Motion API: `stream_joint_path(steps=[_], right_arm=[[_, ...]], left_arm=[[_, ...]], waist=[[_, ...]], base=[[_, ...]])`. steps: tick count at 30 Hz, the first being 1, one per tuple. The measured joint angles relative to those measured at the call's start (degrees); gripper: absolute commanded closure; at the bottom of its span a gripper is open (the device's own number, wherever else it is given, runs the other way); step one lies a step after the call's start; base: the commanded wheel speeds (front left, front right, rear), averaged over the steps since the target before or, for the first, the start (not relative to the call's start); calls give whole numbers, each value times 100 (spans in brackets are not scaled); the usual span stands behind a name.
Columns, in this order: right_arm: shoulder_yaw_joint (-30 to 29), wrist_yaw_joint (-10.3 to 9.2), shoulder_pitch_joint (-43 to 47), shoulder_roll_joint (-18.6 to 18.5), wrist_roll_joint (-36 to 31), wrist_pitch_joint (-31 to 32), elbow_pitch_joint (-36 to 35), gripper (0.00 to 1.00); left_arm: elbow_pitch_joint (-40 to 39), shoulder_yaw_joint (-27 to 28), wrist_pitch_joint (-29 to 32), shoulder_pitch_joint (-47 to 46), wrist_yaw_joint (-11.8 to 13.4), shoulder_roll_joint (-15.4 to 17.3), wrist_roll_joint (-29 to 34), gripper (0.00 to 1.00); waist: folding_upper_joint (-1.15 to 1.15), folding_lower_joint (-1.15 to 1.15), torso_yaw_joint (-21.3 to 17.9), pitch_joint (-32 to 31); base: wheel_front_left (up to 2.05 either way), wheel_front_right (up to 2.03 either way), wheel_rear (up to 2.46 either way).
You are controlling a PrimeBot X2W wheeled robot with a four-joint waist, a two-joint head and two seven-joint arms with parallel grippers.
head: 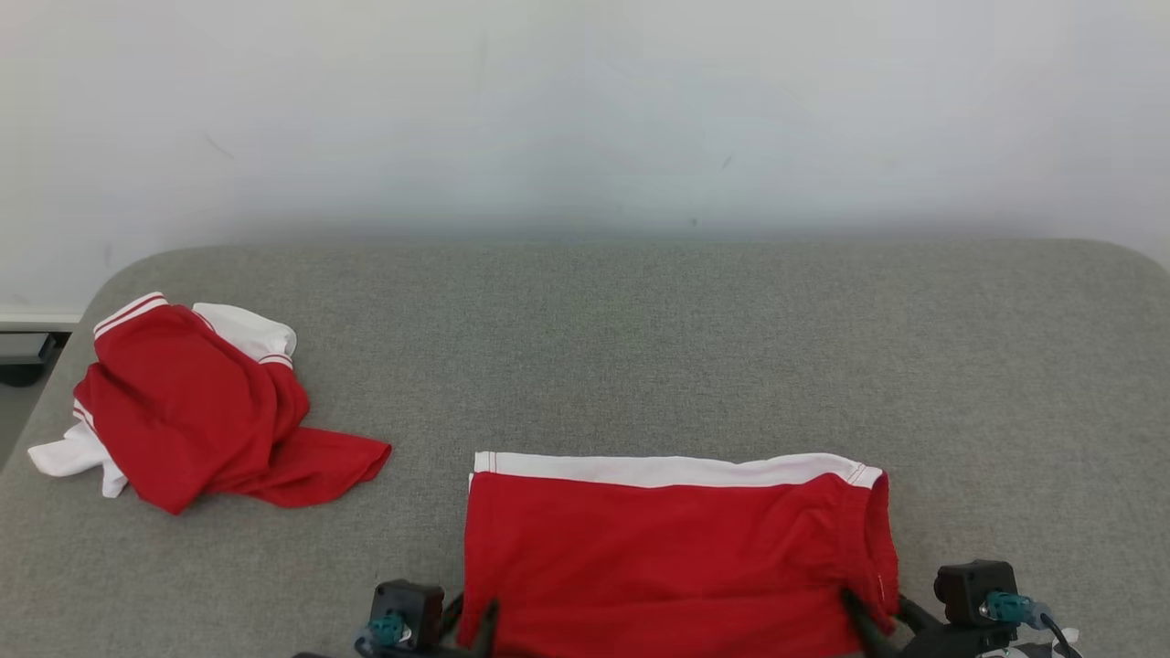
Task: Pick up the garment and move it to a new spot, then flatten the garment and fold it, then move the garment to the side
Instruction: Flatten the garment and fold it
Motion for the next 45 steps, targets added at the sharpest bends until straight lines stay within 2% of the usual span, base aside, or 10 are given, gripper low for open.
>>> stream_joint_path(steps=[9,15,21,35,45], right_arm=[[-189,12,108,-12,319,37,-569,0],[-348,-154,190,-170,180,-20,-832,0],[-499,-264,282,-171,133,-104,-1046,0],[-973,-430,770,-11,-132,-423,-1426,0],[-1098,-434,766,42,-382,-407,-1507,0]], left_arm=[[-464,213,-179,198,52,176,1,0],[-987,420,-599,198,104,297,149,0],[-1524,791,-977,382,107,392,482,0],[-2111,2461,-1076,1514,108,140,1263,0],[-2529,2819,-1068,1736,108,-92,1697,0]], waist=[[0,0,-10,-66],[0,0,-26,-101],[0,0,-29,-120],[0,0,38,-152],[0,1,35,-110]], base=[[0,0,0],[0,0,0],[0,0,0],[0,0,0],[0,0,0]])
